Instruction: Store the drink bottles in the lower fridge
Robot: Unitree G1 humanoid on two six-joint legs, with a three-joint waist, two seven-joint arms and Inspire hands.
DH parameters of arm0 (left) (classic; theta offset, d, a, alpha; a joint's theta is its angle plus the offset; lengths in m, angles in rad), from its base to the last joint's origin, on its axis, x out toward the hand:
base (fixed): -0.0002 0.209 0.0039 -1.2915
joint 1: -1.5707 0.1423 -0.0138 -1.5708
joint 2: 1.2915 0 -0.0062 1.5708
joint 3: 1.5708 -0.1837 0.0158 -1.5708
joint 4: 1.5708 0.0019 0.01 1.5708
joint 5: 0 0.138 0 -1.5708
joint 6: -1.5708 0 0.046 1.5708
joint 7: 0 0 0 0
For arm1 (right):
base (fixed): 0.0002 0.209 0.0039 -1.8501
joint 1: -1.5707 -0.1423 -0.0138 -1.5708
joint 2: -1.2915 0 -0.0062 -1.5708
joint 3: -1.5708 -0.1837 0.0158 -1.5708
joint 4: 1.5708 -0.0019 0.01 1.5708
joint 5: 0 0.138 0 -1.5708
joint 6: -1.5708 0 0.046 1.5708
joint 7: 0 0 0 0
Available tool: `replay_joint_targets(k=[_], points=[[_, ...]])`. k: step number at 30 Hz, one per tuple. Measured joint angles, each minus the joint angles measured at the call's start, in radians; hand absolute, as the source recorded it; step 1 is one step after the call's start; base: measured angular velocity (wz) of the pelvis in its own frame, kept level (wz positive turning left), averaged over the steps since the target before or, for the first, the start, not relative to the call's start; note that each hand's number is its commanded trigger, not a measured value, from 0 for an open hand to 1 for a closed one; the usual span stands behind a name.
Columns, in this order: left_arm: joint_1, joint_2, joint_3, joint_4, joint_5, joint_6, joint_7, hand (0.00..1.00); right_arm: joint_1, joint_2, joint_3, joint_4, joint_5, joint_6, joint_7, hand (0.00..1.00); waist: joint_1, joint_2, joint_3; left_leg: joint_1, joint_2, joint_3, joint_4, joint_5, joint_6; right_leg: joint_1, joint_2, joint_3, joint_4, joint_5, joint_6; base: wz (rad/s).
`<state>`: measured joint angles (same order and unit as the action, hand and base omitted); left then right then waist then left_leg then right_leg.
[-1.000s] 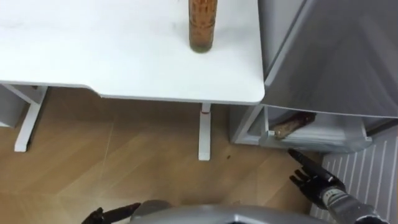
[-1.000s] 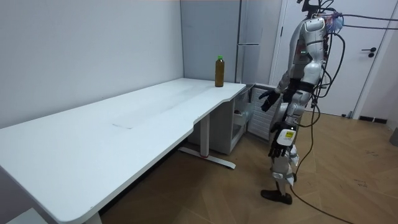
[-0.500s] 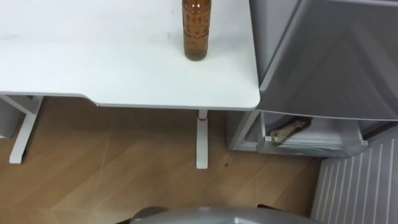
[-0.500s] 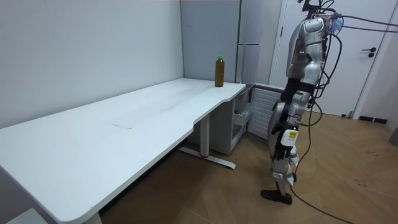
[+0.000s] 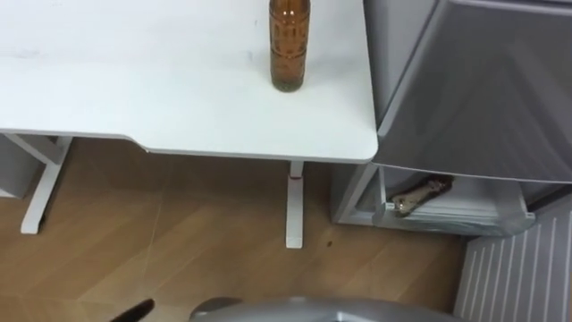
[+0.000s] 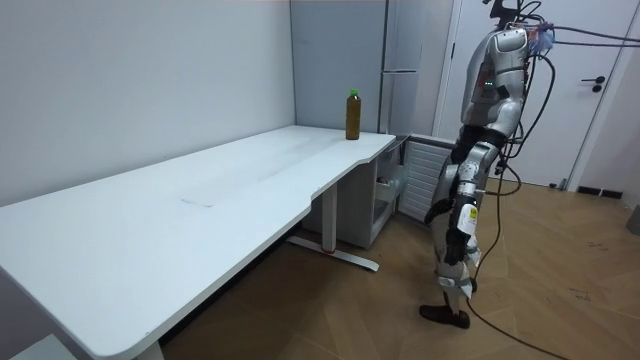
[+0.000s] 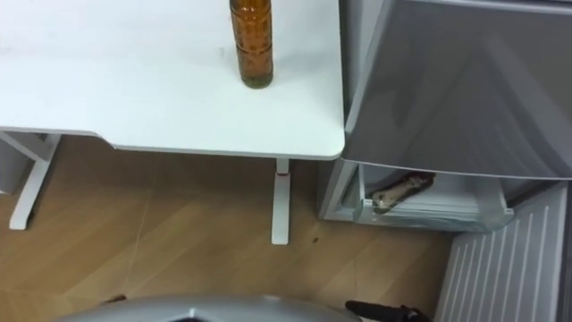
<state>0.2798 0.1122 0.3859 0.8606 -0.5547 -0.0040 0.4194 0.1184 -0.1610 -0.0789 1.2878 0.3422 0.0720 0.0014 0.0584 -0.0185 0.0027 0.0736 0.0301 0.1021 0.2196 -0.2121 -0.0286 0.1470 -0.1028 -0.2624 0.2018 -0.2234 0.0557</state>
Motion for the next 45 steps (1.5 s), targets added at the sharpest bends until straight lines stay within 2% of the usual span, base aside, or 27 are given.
replay_joint_targets(k=[2, 5, 6, 8, 10, 13, 15, 18, 20, 21, 23, 26, 29, 31, 33, 35, 37, 39, 41, 45], points=[[-0.012, 0.001, 0.006, -0.064, 0.034, -0.039, 0.092, 0.00, 0.004, -0.001, -0.002, -0.001, 0.000, -0.015, -0.016, 0.00, 0.004, 0.009, -0.0003, -0.003, -0.002, -0.015, -0.002, 0.000, 0.000, 0.002, 0.000, -0.011, -0.002, 0.000, 0.000, 0.10], [-0.004, -0.003, 0.007, -0.165, 0.069, -0.063, 0.172, 0.00, 0.019, -0.002, -0.002, -0.006, -0.001, -0.028, -0.017, 0.00, 0.009, 0.013, -0.0027, -0.010, -0.005, -0.025, 0.002, 0.000, 0.000, 0.001, 0.001, -0.014, -0.015, 0.000, 0.000, 0.08], [-0.003, -0.003, 0.008, -0.203, 0.079, -0.084, 0.207, 0.00, 0.024, -0.004, -0.002, -0.007, -0.002, -0.033, -0.019, 0.00, 0.017, 0.017, -0.0040, -0.009, -0.005, -0.025, 0.004, 0.000, 0.000, 0.000, 0.001, -0.012, -0.015, 0.000, 0.000, 0.00], [0.006, -0.004, 0.008, -0.295, 0.086, -0.093, 0.263, 0.00, 0.029, -0.005, -0.002, -0.008, -0.007, -0.039, -0.020, 0.00, 0.027, 0.018, -0.0056, -0.009, -0.007, -0.035, 0.005, 0.000, 0.000, 0.003, 0.001, -0.014, -0.015, 0.000, 0.000, 0.02], [0.023, -0.004, 0.009, -0.411, 0.094, -0.138, 0.327, 0.00, 0.030, -0.007, -0.003, -0.008, -0.025, -0.051, -0.023, 0.00, 0.034, 0.017, -0.0060, -0.006, -0.009, -0.043, 0.007, 0.001, 0.000, 0.011, 0.001, -0.015, -0.017, 0.000, 0.000, 0.09], [0.025, -0.004, 0.025, -0.486, 0.096, -0.184, 0.391, 0.00, 0.029, -0.007, -0.003, -0.013, -0.040, -0.077, -0.024, 0.00, 0.035, 0.020, -0.0074, -0.001, -0.010, -0.051, 0.004, 0.001, 0.000, 0.016, 0.001, -0.018, -0.017, 0.000, 0.000, 0.05], [0.027, -0.005, 0.034, -0.538, 0.102, -0.195, 0.426, 0.00, 0.030, -0.006, -0.002, -0.020, -0.048, -0.092, -0.024, 0.00, 0.041, 0.021, -0.0072, 0.003, -0.010, -0.051, 0.002, 0.001, 0.000, 0.021, 0.001, -0.020, -0.018, 0.000, 0.001, 0.00], [0.027, -0.001, 0.052, -0.661, 0.181, -0.203, 0.455, 0.00, 0.037, -0.009, -0.001, -0.012, -0.081, -0.108, -0.023, 0.00, 0.060, 0.019, -0.0062, 0.004, -0.010, -0.052, 0.002, 0.000, 0.000, 0.023, 0.001, -0.022, -0.019, -0.001, 0.001, 0.03], [0.026, 0.008, 0.063, -0.737, 0.223, -0.233, 0.465, 0.00, 0.040, -0.011, -0.002, -0.012, -0.097, -0.118, -0.022, 0.00, 0.059, 0.018, -0.0056, 0.004, -0.012, -0.060, 0.003, 0.000, 0.000, 0.029, 0.000, -0.033, -0.020, -0.001, 0.001, 0.10], [0.023, 0.022, 0.065, -0.764, 0.261, -0.255, 0.464, 0.00, 0.040, -0.011, -0.002, -0.011, -0.114, -0.127, -0.019, 0.00, 0.056, 0.018, -0.0054, 0.004, -0.012, -0.064, 0.003, 0.000, 0.000, 0.030, 0.000, -0.039, -0.021, -0.001, 0.001, 0.07], [0.023, 0.027, 0.063, -0.825, 0.297, -0.260, 0.461, 0.00, 0.038, -0.011, -0.001, -0.005, -0.118, -0.136, -0.012, 0.00, 0.054, 0.021, -0.0057, 0.001, -0.013, -0.076, 0.004, 0.000, 0.000, 0.030, 0.001, -0.042, -0.022, -0.001, 0.001, 0.06], [0.022, 0.027, 0.059, -0.939, 0.295, -0.260, 0.416, 0.00, 0.046, -0.015, -0.002, -0.004, -0.123, -0.136, 0.001, 0.00, 0.044, 0.022, -0.0041, -0.006, -0.017, -0.083, 0.007, 0.001, 0.000, 0.032, 0.002, -0.039, -0.033, -0.001, 0.001, 0.04], [0.022, 0.027, 0.054, -0.981, 0.293, -0.260, 0.361, 0.00, 0.044, -0.012, -0.002, -0.004, -0.146, -0.136, 0.011, 0.00, 0.026, 0.023, -0.0035, -0.011, -0.019, -0.086, 0.011, 0.001, 0.000, 0.032, 0.001, -0.039, -0.034, -0.001, 0.001, 0.03], [0.021, 0.027, 0.006, -1.070, 0.283, -0.260, 0.309, 0.00, 0.028, -0.011, -0.002, 0.012, -0.152, -0.137, 0.025, 0.00, 0.004, 0.013, -0.0006, -0.015, -0.021, -0.092, 0.011, 0.001, 0.001, 0.031, 0.001, -0.043, -0.039, -0.001, 0.002, 0.08], [0.009, 0.027, -0.039, -1.111, 0.283, -0.262, 0.261, 0.00, 0.011, -0.011, -0.001, 0.031, -0.153, -0.143, 0.027, 0.00, -0.006, 0.009, 0.0014, -0.017, -0.022, -0.091, 0.012, 0.001, 0.001, 0.031, 0.001, -0.040, -0.044, -0.001, 0.003, 0.02], [-0.012, 0.031, -0.089, -1.116, 0.280, -0.262, 0.206, 0.00, 0.007, -0.010, -0.001, 0.033, -0.149, -0.147, 0.029, 0.00, -0.015, 0.004, 0.0043, -0.018, -0.023, -0.091, 0.012, 0.001, 0.002, 0.031, 0.000, -0.040, -0.045, 0.000, 0.004, 0.00], [-0.020, 0.032, -0.144, -1.109, 0.273, -0.259, 0.123, 0.00, -0.007, -0.006, -0.001, 0.032, -0.150, -0.148, 0.034, 0.00, -0.036, 0.004, 0.0032, -0.021, -0.023, -0.091, 0.013, 0.001, 0.002, 0.029, 0.001, -0.039, -0.047, 0.000, 0.004, 0.00], [-0.035, 0.032, -0.180, -1.103, 0.273, -0.245, 0.050, 0.00, -0.007, -0.006, -0.001, 0.035, -0.152, -0.147, 0.039, 0.00, -0.052, -0.002, 0.0134, -0.021, -0.023, -0.089, 0.012, 0.001, 0.002, 0.028, 0.001, -0.036, -0.047, 0.000, 0.004, -0.02], [-0.047, 0.032, -0.206, -1.096, 0.273, -0.223, -0.035, 0.00, -0.012, -0.005, -0.001, 0.031, -0.157, -0.146, 0.047, 0.00, -0.057, -0.002, 0.0150, -0.020, -0.022, -0.080, 0.011, 0.001, 0.002, 0.024, 0.001, -0.025, -0.048, 0.000, 0.004, -0.11], [-0.070, 0.031, -0.238, -1.095, 0.274, -0.192, -0.134, 0.00, -0.015, 0.001, 0.000, 0.031, -0.156, -0.146, 0.071, 0.00, -0.076, -0.013, 0.0138, -0.024, -0.022, -0.073, 0.004, 0.001, 0.002, 0.014, 0.001, -0.013, -0.048, 0.001, 0.004, -0.08]])
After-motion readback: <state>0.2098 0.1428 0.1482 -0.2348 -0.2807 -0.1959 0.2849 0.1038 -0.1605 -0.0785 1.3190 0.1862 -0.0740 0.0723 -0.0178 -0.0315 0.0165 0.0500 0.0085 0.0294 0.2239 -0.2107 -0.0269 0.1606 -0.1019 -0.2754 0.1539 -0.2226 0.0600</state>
